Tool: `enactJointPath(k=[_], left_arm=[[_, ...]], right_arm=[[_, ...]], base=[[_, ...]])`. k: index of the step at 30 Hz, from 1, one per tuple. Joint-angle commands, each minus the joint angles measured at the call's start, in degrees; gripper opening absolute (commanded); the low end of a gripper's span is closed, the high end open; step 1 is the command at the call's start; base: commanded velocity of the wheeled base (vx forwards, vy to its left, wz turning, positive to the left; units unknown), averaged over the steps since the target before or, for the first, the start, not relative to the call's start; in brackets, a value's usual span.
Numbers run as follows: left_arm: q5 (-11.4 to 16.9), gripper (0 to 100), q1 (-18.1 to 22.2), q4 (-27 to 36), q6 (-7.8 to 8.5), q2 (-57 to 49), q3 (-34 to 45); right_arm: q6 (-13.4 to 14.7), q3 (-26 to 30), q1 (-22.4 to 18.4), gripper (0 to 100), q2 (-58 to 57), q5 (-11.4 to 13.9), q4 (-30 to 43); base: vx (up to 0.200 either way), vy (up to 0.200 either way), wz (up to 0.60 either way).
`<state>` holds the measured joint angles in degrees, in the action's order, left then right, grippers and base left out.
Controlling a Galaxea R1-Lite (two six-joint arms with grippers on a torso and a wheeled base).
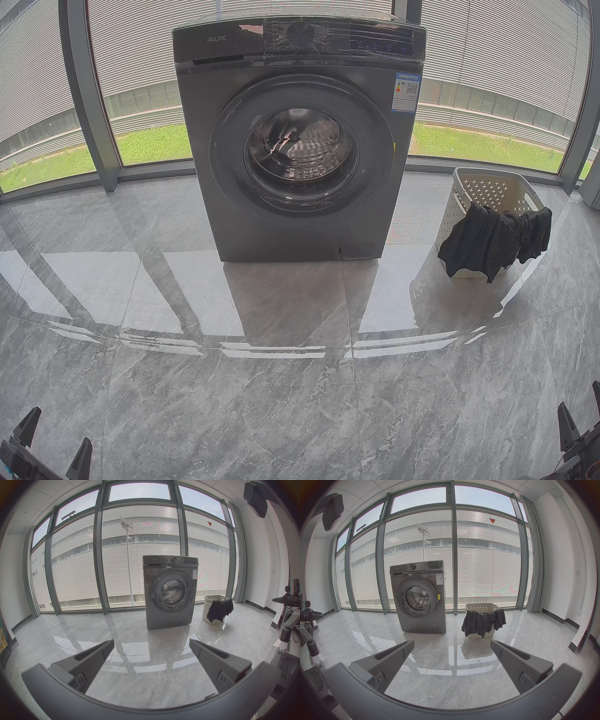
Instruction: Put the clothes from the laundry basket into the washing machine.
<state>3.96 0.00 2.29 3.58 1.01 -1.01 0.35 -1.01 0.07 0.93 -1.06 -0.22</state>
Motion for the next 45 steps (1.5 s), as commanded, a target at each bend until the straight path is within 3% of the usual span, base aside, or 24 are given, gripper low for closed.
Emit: enactJointPath(k=[1,18,22,45], left_arm=[[-0.01,100,0.09,-0.01,0.02,-1.01,1.01],[-0.18,100,0.09,-0.01,-0.42,-1.01,1.01],[-0.45,100,0.09,-0.01,-1.56,-1.01,1.01],[-0.36,100,0.09,-0.09,-1.74,-1.01,1.01]], right_arm=[[0.0,0.92,0.01,100,-0.93,0.01,-0.04],[0.0,0.92,0.01,100,-0.93,0.01,-0.04],[-0.09,0.92,0.01,100,-0.93,0.01,-0.04],[0.0,0.92,0.01,100,-0.93,0.09,-0.04]], base=[[0.0,0.0,0.0],[0.0,0.0,0.0],[0.2,0.0,0.0],[0.2,0.0,0.0]])
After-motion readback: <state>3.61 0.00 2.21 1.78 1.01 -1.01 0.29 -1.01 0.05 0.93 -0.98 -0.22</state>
